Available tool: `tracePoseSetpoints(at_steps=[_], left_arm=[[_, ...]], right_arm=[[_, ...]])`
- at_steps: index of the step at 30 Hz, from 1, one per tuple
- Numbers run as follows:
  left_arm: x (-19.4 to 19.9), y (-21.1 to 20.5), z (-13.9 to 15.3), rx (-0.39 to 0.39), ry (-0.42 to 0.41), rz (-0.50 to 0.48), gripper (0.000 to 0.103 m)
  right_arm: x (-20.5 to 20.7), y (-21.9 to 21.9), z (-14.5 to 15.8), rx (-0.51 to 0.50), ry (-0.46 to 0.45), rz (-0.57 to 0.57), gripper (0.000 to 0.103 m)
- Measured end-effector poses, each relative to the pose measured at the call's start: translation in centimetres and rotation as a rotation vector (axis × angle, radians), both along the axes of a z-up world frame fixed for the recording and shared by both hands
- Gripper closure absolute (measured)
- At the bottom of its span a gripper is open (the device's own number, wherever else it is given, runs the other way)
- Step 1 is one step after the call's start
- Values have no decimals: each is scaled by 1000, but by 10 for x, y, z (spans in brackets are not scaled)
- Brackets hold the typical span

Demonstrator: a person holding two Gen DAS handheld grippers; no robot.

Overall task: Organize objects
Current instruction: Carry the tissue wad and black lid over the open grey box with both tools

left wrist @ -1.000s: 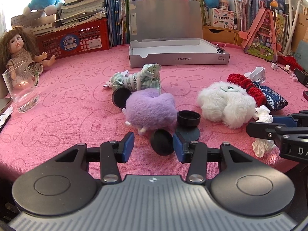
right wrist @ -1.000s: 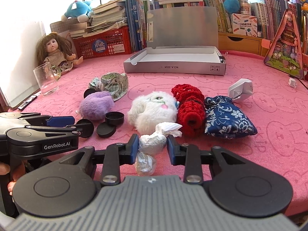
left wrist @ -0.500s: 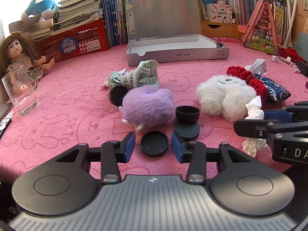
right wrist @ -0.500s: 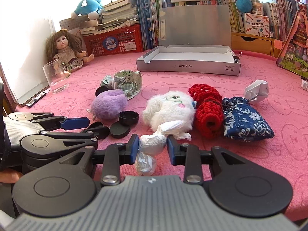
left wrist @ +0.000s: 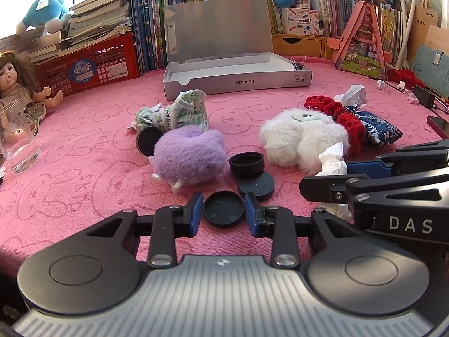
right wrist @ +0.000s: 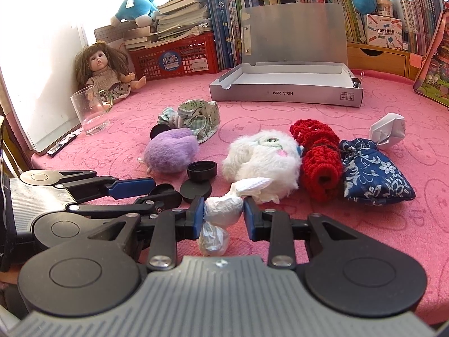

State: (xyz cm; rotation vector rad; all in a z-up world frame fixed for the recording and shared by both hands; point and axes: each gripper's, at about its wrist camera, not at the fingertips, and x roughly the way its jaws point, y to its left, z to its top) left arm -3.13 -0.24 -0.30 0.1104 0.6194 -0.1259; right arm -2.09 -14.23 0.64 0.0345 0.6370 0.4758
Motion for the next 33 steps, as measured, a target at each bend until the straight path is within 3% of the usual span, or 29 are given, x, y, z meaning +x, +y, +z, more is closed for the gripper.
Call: tracePoseSetpoints(at_steps=[14, 33], left_arm=[[-3, 5, 18, -60, -51, 13, 66], [21, -1, 38, -66, -95, 7, 65]], right_arm=[[0, -6, 13, 87, -35, 12, 68], [17, -20, 36, 51, -133, -73, 68]])
